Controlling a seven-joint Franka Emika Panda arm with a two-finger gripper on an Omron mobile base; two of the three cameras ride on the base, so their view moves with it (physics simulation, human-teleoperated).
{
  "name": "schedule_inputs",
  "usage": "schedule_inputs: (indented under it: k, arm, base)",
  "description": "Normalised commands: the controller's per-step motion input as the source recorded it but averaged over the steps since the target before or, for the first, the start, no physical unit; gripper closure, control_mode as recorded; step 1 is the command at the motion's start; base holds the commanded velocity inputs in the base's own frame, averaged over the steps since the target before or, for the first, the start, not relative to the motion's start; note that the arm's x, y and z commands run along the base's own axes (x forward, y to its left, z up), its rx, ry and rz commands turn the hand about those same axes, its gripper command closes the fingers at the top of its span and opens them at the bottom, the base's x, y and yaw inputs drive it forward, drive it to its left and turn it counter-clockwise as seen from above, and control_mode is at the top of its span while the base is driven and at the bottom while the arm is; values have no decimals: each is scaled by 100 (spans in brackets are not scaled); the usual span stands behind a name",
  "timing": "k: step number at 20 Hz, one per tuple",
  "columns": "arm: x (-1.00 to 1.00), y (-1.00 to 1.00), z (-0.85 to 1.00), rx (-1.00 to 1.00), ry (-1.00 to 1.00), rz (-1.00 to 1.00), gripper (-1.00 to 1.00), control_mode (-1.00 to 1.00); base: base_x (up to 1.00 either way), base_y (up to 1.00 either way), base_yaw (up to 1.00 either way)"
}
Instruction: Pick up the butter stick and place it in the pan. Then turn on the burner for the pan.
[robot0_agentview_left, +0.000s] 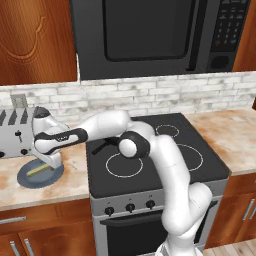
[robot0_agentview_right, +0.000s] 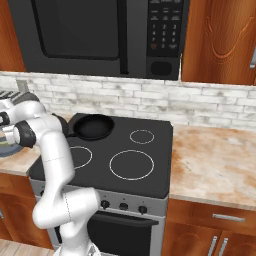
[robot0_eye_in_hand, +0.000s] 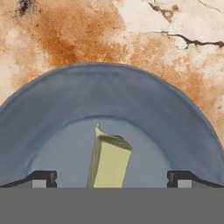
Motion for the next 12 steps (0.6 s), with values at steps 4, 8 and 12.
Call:
schedule_inputs:
  k: [4, 8, 12]
  arm:
    - [6, 12, -1, 0, 1, 0, -100, -100]
    - [6, 16, -5, 0, 2, 0, -100, -100]
    - [0, 8, -7, 0, 3, 0, -100, -100]
  base:
    - [0, 0, 0]
    - [0, 0, 0]
    - [0, 0, 0]
